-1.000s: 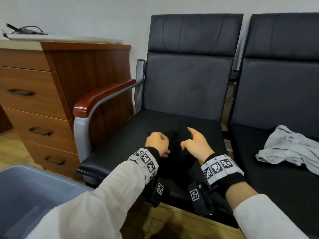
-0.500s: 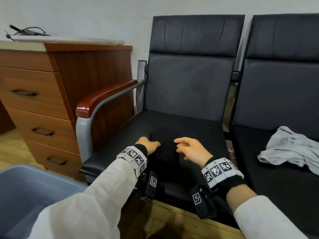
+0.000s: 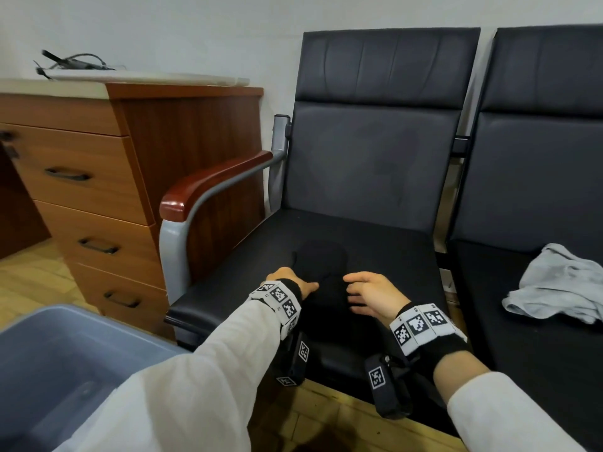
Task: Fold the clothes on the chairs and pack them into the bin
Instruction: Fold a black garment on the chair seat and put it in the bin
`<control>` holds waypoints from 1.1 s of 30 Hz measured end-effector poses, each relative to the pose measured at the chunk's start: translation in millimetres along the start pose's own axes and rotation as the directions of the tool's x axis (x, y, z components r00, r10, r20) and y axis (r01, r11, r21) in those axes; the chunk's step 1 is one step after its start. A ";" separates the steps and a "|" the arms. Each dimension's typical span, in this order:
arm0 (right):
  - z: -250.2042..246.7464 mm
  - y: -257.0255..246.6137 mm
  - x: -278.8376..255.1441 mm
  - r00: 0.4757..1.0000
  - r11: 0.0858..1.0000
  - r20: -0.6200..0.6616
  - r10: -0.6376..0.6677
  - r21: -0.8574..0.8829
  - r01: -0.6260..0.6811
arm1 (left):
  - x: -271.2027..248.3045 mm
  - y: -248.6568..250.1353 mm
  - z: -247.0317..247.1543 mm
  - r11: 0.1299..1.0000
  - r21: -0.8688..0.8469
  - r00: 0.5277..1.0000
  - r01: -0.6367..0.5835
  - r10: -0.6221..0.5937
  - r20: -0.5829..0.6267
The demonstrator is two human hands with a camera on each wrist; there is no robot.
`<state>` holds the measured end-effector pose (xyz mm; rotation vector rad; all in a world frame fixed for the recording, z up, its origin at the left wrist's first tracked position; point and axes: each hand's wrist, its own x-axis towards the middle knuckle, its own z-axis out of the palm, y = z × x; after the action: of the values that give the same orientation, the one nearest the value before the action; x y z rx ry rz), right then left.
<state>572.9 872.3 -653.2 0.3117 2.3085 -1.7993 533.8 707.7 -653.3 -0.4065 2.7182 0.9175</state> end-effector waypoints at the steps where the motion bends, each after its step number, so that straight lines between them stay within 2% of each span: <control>1: -0.6 1.7 2.0 0.999 0.993 -0.031 0.045 0.107 -0.041 | 1.8 1.5 2.3 0.999 -0.019 1.000 -0.025 0.025 -0.001; 3: -2.5 2.1 2.5 0.988 0.958 -0.066 0.139 0.261 -0.117 | 1.6 7.7 2.2 0.976 -0.198 0.994 -0.092 0.103 0.045; 5: -6.1 3.3 2.8 0.982 0.921 -0.036 0.186 0.355 -0.161 | -0.4 13.4 -0.5 0.872 -0.482 0.972 -0.090 0.182 0.146; 7: -7.7 3.3 3.1 0.982 0.868 0.068 0.175 0.461 -0.187 | -6.7 15.2 -9.8 0.739 -0.671 0.940 -0.058 0.267 0.214; 9: -8.0 0.2 3.5 0.970 0.795 0.184 0.159 0.558 -0.236 | -15.1 15.5 -21.1 0.650 -0.760 0.908 -0.032 0.336 0.249; 11: -8.4 -5.7 3.4 0.961 0.746 0.241 0.136 0.613 -0.260 | -20.3 14.8 -29.5 0.624 -0.782 0.865 -0.007 0.396 0.309; 13: -10.9 -12.3 5.8 0.962 0.737 0.234 0.139 0.624 -0.258 | -28.3 11.3 -30.5 0.629 -0.776 0.829 0.038 0.414 0.376; 16: -10.6 -20.4 7.5 0.976 0.751 0.151 0.157 0.623 -0.217 | -35.1 -5.1 -23.2 0.699 -0.710 0.796 0.082 0.383 0.469; 19: -2.3 -20.4 10.1 0.994 0.782 0.004 0.113 0.616 -0.092 | -38.9 -22.3 -24.1 0.804 -0.586 0.784 0.101 0.298 0.545; 22: 4.6 -24.8 5.4 0.988 0.820 -0.152 0.029 0.569 0.063 | -43.8 -36.7 -40.5 0.820 -0.566 0.766 0.087 0.308 0.564; 25: 4.9 -39.9 -2.8 0.986 0.799 -0.161 -0.048 0.586 0.135 | -47.4 -52.1 -71.4 0.833 -0.553 0.783 0.014 0.335 0.525; 28: 16.0 -54.6 -6.6 0.976 0.813 -0.152 -0.155 0.542 0.213 | -48.0 -81.3 -104.4 0.811 -0.584 0.855 -0.016 0.314 0.413; 31: 58.3 -67.3 -11.0 0.958 0.891 -0.113 -0.265 0.350 0.288 | -47.7 -135.8 -139.2 0.714 -0.700 0.929 -0.012 0.267 0.256; 33: 98.1 -74.3 -15.1 0.947 0.925 -0.029 -0.320 0.206 0.319 | -47.7 -178.2 -158.6 0.683 -0.731 0.966 -0.006 0.193 0.172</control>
<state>568.8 758.8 -603.5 -0.0478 2.2745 -2.1979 616.0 482.1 -614.0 -0.2491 2.0592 1.9444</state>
